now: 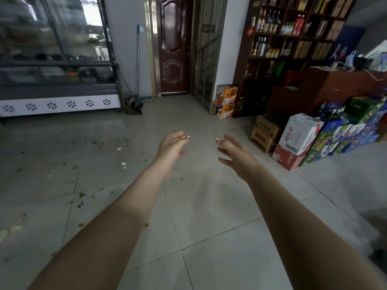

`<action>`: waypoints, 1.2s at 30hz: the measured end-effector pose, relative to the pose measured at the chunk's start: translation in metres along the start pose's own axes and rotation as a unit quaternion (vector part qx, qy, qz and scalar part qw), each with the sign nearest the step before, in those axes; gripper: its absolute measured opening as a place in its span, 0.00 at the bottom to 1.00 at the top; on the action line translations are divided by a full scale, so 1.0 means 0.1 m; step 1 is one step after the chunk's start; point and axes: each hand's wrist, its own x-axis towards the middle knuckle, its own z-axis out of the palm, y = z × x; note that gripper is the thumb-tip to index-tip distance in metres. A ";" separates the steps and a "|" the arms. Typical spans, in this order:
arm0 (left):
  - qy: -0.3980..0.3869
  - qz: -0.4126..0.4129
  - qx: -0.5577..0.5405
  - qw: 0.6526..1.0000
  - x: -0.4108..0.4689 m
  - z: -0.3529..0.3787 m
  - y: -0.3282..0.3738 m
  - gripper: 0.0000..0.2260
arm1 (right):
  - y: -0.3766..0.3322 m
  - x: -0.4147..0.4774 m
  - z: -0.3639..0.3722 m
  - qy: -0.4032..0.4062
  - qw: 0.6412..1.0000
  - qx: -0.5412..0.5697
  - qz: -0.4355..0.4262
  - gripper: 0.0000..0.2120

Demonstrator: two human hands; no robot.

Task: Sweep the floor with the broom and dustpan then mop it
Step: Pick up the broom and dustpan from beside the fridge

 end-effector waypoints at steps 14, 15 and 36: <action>0.023 0.017 0.014 0.999 2.53 0.61 -0.20 0.16 | 0.00 2.75 -0.40 -0.023 1.000 -0.003 0.002 0.31; 0.023 0.017 0.013 1.000 2.75 0.66 -0.21 0.16 | -0.03 2.98 -0.41 -0.021 1.000 -0.004 0.005 0.31; 0.095 0.016 0.000 0.995 6.50 2.06 -0.46 0.08 | -0.38 7.06 -1.35 -0.073 0.997 -0.011 -0.004 0.31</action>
